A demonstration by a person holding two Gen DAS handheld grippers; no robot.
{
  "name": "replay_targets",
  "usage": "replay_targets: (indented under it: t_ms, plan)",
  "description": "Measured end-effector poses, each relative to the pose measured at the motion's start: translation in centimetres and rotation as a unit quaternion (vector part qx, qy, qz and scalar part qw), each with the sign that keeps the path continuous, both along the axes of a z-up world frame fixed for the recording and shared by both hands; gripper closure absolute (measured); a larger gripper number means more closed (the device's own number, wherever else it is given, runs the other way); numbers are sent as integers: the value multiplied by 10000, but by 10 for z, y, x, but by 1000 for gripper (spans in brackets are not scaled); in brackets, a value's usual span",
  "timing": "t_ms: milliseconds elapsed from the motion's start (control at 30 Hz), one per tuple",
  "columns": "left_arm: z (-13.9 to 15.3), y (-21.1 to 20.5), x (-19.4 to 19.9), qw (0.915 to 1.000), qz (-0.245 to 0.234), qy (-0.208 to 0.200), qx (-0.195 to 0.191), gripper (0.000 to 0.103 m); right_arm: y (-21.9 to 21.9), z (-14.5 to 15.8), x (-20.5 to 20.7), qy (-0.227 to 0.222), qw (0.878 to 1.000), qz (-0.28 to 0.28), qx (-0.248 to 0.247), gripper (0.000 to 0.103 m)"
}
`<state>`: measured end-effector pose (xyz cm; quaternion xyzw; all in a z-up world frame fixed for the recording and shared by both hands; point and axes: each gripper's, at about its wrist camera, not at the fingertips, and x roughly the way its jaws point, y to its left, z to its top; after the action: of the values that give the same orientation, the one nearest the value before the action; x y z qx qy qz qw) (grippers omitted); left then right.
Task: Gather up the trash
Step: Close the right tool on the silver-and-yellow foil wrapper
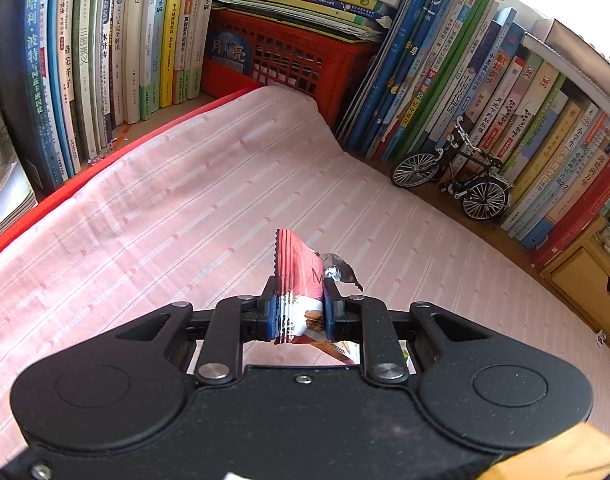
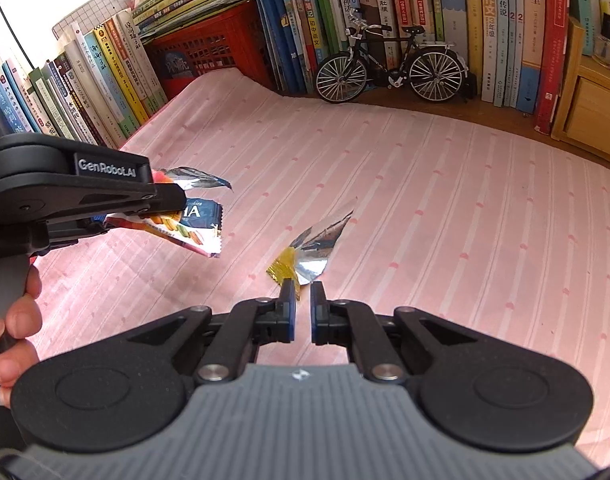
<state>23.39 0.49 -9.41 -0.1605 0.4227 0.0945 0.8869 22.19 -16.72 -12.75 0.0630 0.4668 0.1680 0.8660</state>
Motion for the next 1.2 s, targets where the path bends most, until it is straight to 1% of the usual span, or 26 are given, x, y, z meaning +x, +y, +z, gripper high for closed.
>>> replay_targets:
  t_ms: [100, 133, 200, 233, 300, 367, 433, 467, 500, 533, 567, 600, 633, 700, 733, 767, 900, 1100, 1133, 1167, 1200]
  plan:
    - [8, 1, -17, 10000, 46, -21, 46, 84, -2, 5, -5, -21, 10000, -23, 16, 92]
    - [12, 2, -23, 9999, 77, -40, 64, 84, -1, 6, -5, -47, 10000, -26, -5, 86]
    - [17, 5, -34, 9998, 141, -74, 120, 84, 2, 7, -3, -137, 9999, -46, -55, 80]
    - [19, 6, -39, 9997, 183, -91, 134, 84, 5, 7, -1, -150, 9999, -15, -64, 62]
    - [23, 11, -48, 9994, 274, -113, 151, 84, 12, 5, 6, -231, 9997, 43, -82, 52]
    - [25, 16, -58, 9990, 386, -119, 167, 84, 24, 0, 17, -168, 9994, 88, -303, 45]
    - [27, 23, -67, 9984, 524, -119, 157, 84, 30, -7, 26, -66, 9987, -189, -459, 33]
    - [28, 26, -72, 9980, 601, -127, 154, 84, 31, -10, 31, 17, 9981, -390, -475, 30]
    - [29, 30, -78, 9975, 671, -132, 152, 84, 30, -14, 36, 122, 9973, -563, -458, 24]
    - [30, 33, -82, 9971, 736, -137, 150, 84, 30, -19, 40, 236, 9965, -688, -409, 23]
    - [31, 35, -87, 9967, 787, -141, 149, 84, 30, -23, 42, 287, 9960, -749, -394, 24]
    - [31, 38, -92, 9963, 837, -146, 151, 84, 31, -23, 42, 155, 9965, -718, -393, 39]
    - [31, 40, -96, 9959, 875, -148, 156, 84, 34, -23, 41, 110, 9974, -605, -384, 66]
    - [32, 44, -103, 9953, 945, -141, 147, 84, 40, -22, 37, 17, 9986, -326, -422, 83]
    - [32, 45, -107, 9951, 968, -143, 138, 84, 41, -22, 36, 47, 9991, -206, -368, 99]
    - [33, 46, -110, 9950, 981, -146, 135, 84, 43, -22, 34, 100, 9993, -139, -338, 100]
    - [37, 47, -120, 9951, 962, -192, 136, 84, 41, -14, 17, 47, 9998, 3, -199, 100]
    - [49, 46, -141, 9955, 900, -295, 54, 84, 33, 8, -12, -105, 9999, 73, -20, 100]
    - [51, 46, -144, 9955, 894, -307, 29, 84, 33, 10, -15, -122, 9999, 61, -43, 99]
    - [53, 47, -149, 9956, 886, -310, 12, 84, 32, 11, -19, -120, 9999, 0, -105, 92]
    - [54, 47, -153, 9956, 879, -312, 9, 84, 32, 11, -19, -52, 9999, -27, -124, 89]
